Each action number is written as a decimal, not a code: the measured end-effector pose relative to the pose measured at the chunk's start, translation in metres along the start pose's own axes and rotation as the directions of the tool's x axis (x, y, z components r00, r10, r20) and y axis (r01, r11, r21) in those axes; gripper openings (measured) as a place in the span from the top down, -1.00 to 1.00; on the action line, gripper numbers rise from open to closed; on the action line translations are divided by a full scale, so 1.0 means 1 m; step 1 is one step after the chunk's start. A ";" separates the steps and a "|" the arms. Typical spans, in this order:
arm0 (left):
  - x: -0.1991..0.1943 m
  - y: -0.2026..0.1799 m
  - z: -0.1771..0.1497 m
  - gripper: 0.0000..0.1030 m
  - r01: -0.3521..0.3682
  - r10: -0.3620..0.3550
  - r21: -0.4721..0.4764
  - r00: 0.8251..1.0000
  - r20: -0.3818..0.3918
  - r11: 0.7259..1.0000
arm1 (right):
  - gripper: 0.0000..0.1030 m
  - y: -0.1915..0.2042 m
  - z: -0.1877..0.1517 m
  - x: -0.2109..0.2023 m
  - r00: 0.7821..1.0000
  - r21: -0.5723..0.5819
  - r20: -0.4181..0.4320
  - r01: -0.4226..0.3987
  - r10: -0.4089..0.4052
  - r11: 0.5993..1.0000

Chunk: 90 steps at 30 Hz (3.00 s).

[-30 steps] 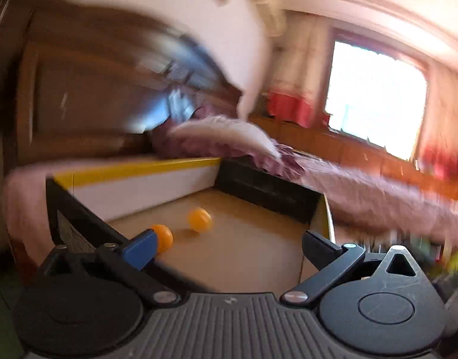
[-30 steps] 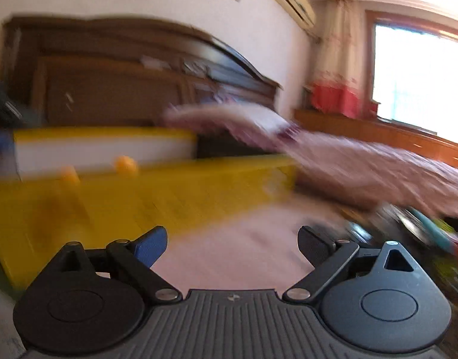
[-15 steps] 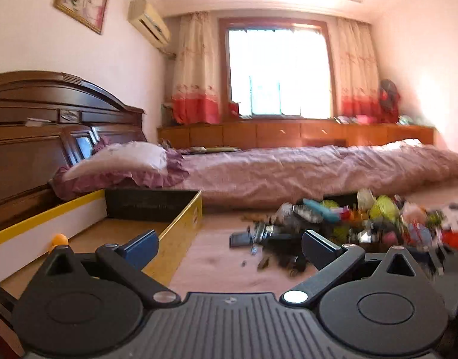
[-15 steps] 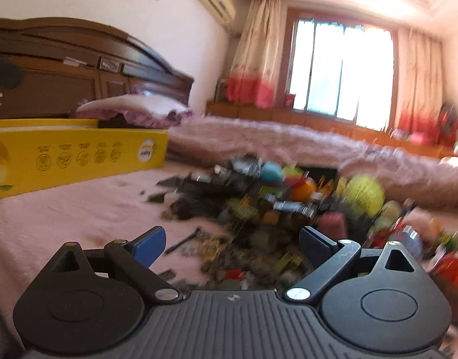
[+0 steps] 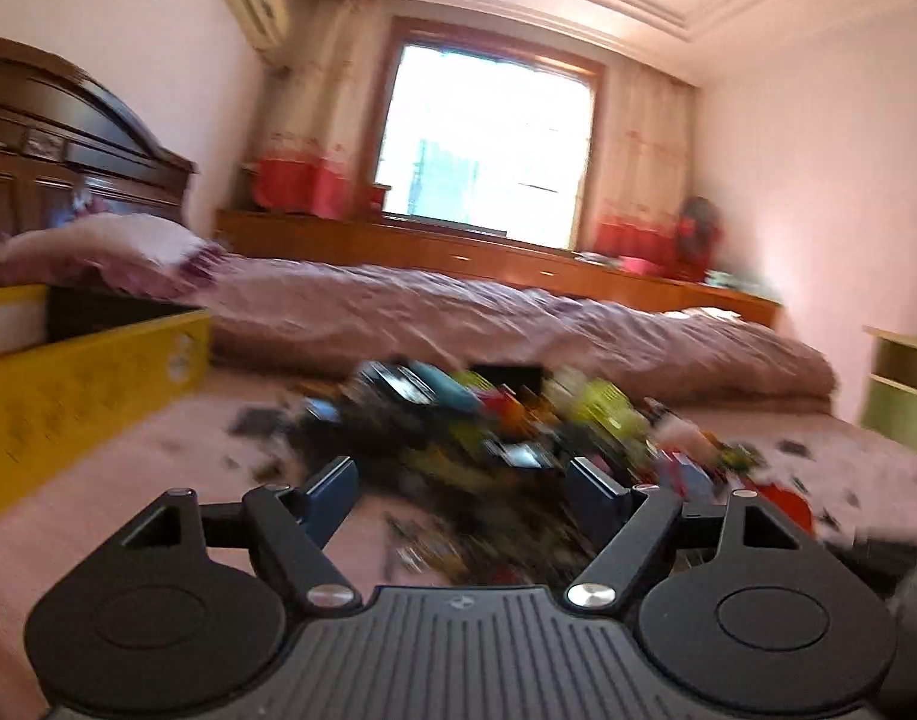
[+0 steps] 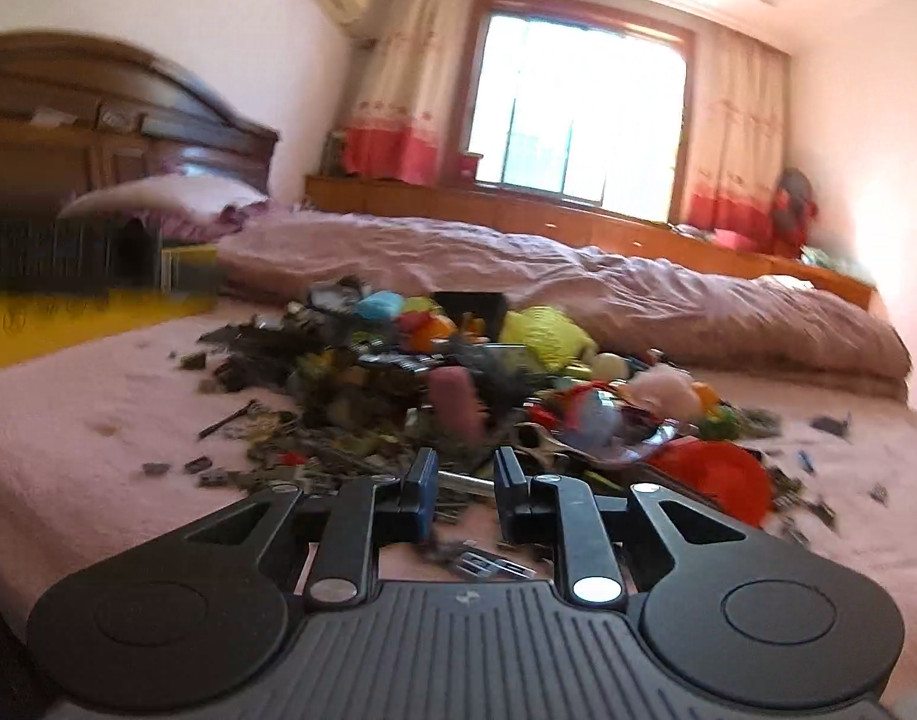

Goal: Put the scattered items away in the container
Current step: 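Grasp the pink cylinder toy with the right tool while the left tool grasps a black rectangular device, then carry both held toys to the yellow box and open both tools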

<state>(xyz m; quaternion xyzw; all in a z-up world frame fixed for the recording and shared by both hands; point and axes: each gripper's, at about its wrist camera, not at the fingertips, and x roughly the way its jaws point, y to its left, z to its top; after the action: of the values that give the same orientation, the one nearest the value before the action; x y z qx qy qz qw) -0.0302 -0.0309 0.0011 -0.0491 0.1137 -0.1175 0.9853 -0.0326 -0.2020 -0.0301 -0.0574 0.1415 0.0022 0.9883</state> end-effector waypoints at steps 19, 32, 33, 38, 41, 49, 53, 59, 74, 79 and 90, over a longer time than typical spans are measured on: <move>-0.008 -0.001 -0.012 -0.74 -0.094 0.097 0.031 0.992 -0.075 0.995 | 0.02 0.016 0.025 0.125 1.000 -0.111 -0.019 -0.016 0.014 0.994; 0.025 0.008 -0.019 -0.76 -0.276 0.297 0.151 0.945 -0.136 0.949 | 0.48 -0.039 0.045 0.095 0.998 0.197 0.058 -0.030 0.019 0.980; 0.023 0.005 -0.018 -0.76 -0.265 0.286 0.166 0.951 -0.116 0.950 | 0.47 -0.049 0.052 0.086 0.995 0.219 0.095 -0.030 0.009 0.975; 0.003 -0.017 -0.022 -0.22 -0.068 0.067 0.261 0.998 0.013 0.963 | 0.47 -0.121 0.073 0.042 0.967 0.281 0.210 0.083 -0.146 0.956; 0.007 -0.042 -0.020 0.15 0.066 -0.057 0.304 0.998 -0.039 0.950 | 0.47 -0.173 0.064 0.034 0.966 0.378 0.132 0.158 -0.222 0.912; 0.074 -0.142 -0.001 -0.93 0.263 -0.241 0.323 0.965 -0.107 0.909 | 0.47 -0.198 0.034 0.040 0.948 0.340 -0.005 0.300 -0.317 0.891; 0.116 -0.191 -0.023 -0.39 0.257 -0.177 0.377 0.956 -0.234 0.890 | 0.47 -0.197 0.033 0.045 0.947 0.341 -0.011 0.306 -0.322 0.889; 0.135 -0.198 -0.051 -0.26 0.269 -0.155 0.357 0.936 -0.316 0.895 | 0.46 -0.193 0.029 0.054 0.945 0.288 -0.043 0.323 -0.325 0.902; 0.060 -0.139 -0.005 -0.23 0.261 -0.262 0.249 0.965 -0.028 0.933 | 0.46 -0.200 0.040 0.038 0.957 0.404 0.013 0.259 -0.288 0.877; 0.019 -0.066 0.004 -0.23 0.116 -0.124 0.164 0.991 0.039 0.980 | 0.57 -0.180 0.044 0.040 0.972 0.353 0.033 0.208 -0.234 0.912; -0.018 0.016 0.024 -0.23 0.147 -0.142 -0.031 0.983 0.116 0.989 | -0.37 -0.270 0.007 0.034 0.950 0.555 -0.247 0.299 -0.189 0.776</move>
<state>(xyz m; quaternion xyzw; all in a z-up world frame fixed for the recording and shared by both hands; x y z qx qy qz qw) -0.0384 -0.0097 0.0261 -0.0831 0.0560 -0.1834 0.9779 0.0075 -0.4694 -0.0026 0.2323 0.2140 -0.1751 0.9325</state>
